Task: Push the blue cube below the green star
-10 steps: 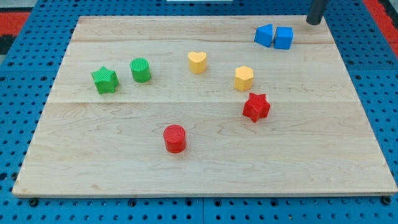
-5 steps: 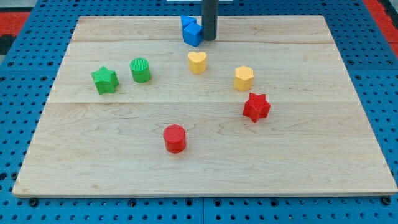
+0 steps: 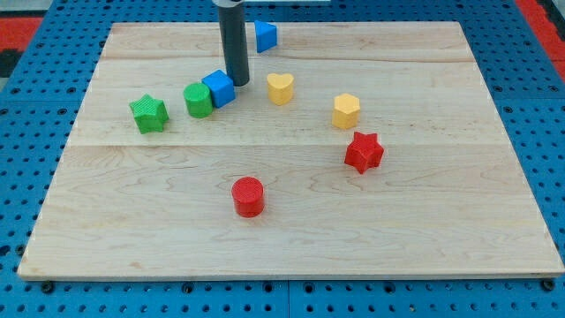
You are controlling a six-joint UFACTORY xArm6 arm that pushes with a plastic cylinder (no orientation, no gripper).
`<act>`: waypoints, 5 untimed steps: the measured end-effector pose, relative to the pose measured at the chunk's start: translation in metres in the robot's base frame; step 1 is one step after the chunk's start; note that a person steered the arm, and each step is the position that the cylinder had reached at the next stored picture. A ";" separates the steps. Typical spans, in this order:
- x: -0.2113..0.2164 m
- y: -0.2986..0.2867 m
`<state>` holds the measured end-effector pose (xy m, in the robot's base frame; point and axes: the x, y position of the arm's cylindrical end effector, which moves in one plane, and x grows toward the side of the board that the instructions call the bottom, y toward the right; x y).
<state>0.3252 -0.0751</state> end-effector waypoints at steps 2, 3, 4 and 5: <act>-0.022 -0.036; -0.021 -0.059; 0.010 -0.048; 0.040 0.005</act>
<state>0.3655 -0.0700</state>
